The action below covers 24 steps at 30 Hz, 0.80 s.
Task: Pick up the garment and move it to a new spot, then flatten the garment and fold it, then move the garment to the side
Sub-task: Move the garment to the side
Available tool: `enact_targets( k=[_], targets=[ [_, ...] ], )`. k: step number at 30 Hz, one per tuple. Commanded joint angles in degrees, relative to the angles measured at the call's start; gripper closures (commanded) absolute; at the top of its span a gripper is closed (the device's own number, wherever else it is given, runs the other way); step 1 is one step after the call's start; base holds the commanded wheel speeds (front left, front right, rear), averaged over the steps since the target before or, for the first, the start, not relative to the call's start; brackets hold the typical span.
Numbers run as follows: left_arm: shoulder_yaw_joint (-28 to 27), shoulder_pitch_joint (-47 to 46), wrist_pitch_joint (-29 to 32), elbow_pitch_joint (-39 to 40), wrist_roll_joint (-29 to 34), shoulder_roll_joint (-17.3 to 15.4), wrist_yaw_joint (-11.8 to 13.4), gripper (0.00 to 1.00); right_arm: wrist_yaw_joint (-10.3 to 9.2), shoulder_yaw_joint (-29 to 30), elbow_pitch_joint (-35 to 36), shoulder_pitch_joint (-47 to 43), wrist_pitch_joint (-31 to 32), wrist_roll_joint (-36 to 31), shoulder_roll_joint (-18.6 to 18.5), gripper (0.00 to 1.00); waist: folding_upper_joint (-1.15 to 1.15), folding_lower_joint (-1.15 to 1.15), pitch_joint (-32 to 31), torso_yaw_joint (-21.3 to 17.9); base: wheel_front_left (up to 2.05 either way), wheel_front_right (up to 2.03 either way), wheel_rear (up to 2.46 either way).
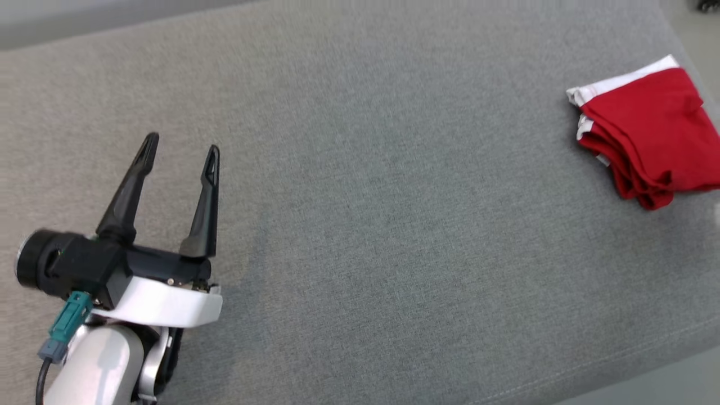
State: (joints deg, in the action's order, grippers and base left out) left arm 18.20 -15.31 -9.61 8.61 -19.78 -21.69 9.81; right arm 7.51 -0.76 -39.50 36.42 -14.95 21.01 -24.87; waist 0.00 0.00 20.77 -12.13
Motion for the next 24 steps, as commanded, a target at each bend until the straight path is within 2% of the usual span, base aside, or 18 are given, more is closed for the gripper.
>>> enact_targets(
  k=[1, 9, 16, 24],
  targets=[
    [-0.55, 1.77, -0.39, -0.41, -0.73, 0.35, 1.01, 0.00, -0.04, 1.51, 2.45, -2.70, -0.24, -0.60, 2.09, 0.00, 0.00, 0.00, -3.45, 1.23, 0.00, 0.00, 0.00],
    [-1.51, 6.71, -1.53, -1.58, -2.75, 1.87, 3.26, 0.00, -0.03, 2.99, 14.55, -11.73, 0.79, -4.17, 11.41, 0.00, 0.00, 0.00, -8.69, 4.86, 0.00, 0.00, 0.00],
    [-2.03, 9.37, -2.09, -3.92, -3.81, 2.32, 3.98, 0.00, -0.04, 2.25, 24.18, -18.60, 4.39, -8.22, 16.37, 0.00, 0.00, 0.00, -12.58, 8.60, 0.00, 0.00, 0.00],
    [-3.26, 12.33, -2.71, -6.07, -5.12, 1.81, 4.37, 0.00, -0.04, 1.55, 31.15, -25.27, 7.27, -11.13, 19.25, 0.00, 0.00, 0.00, -16.21, 11.10, 0.00, 0.00, 0.00]
  ],
)
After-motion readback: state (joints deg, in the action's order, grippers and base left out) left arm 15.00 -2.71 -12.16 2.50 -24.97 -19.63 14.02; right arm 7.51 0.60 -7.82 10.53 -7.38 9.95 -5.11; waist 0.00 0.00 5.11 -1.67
